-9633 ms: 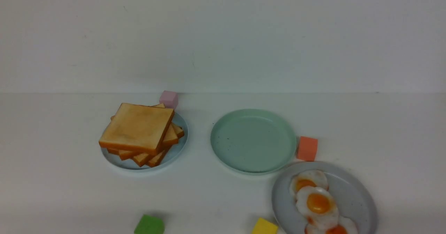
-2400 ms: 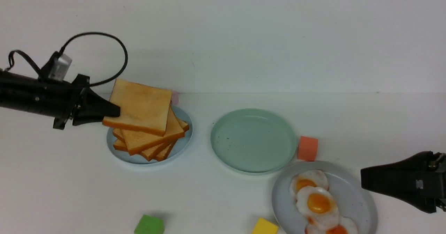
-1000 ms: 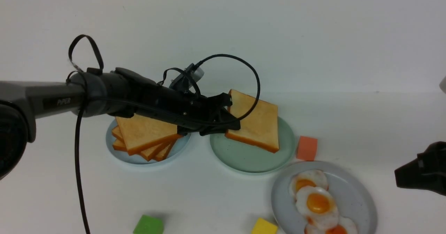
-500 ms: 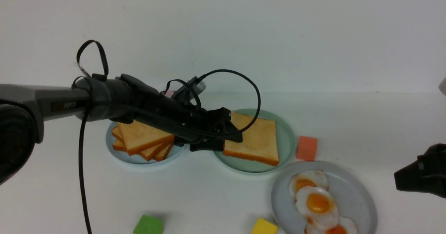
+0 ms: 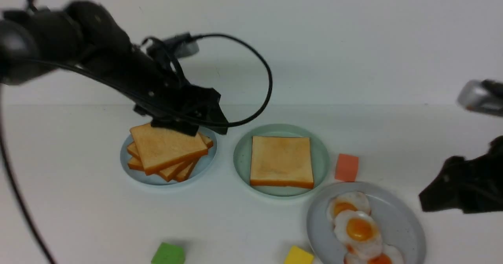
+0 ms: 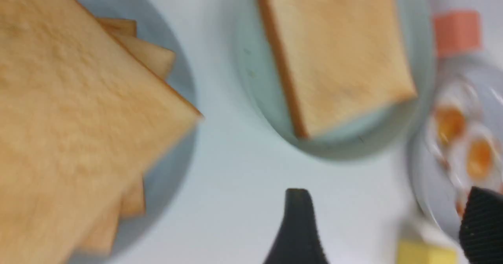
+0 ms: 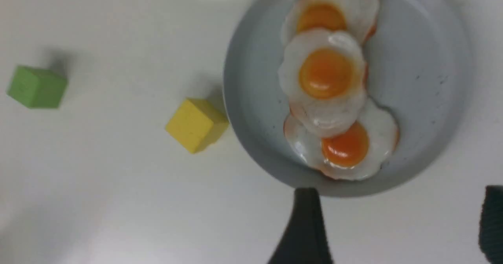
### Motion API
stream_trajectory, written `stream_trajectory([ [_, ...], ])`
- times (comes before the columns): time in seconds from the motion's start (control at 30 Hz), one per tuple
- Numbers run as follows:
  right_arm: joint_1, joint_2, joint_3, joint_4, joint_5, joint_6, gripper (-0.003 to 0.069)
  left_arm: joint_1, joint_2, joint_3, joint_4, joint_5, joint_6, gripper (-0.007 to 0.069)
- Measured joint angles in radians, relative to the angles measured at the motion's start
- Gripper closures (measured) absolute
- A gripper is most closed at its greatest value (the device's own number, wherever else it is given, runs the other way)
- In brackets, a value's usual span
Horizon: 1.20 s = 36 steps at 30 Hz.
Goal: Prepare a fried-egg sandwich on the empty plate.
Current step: Use the right arm to grab a fried egg
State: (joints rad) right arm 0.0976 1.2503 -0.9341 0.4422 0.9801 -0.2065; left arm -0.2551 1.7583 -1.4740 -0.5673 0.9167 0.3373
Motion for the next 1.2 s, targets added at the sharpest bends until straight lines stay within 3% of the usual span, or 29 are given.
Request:
stream_trajectory([
  [0.17,0.066,0.102,-0.003,0.013,-0.074,-0.042,0.0077,-0.089,-0.185,0.104,0.014,0.003,0.009,0.0285],
  [0.3,0.072,0.205,-0.005,0.043,-0.17,-0.048,0.0093,-0.184,-0.329,0.242,0.013,-0.008,0.058,0.0543],
  [0.37,0.044,0.258,-0.006,0.094,-0.186,-0.077,0.0102,-0.21,-0.366,0.291,0.015,-0.008,0.068,0.0627],
  [0.7,-0.089,0.481,-0.006,0.411,-0.171,-0.517,0.0109,-0.368,-0.474,0.416,0.023,-0.019,0.195,0.0638],
  [0.9,-0.107,0.57,-0.008,0.537,-0.177,-0.641,0.0109,-0.409,-0.475,0.417,0.023,-0.032,0.196,0.0638],
  [1.2,-0.109,0.632,-0.018,0.573,-0.155,-0.665,0.0118,-0.411,-0.473,0.417,0.024,-0.04,0.191,0.0638],
])
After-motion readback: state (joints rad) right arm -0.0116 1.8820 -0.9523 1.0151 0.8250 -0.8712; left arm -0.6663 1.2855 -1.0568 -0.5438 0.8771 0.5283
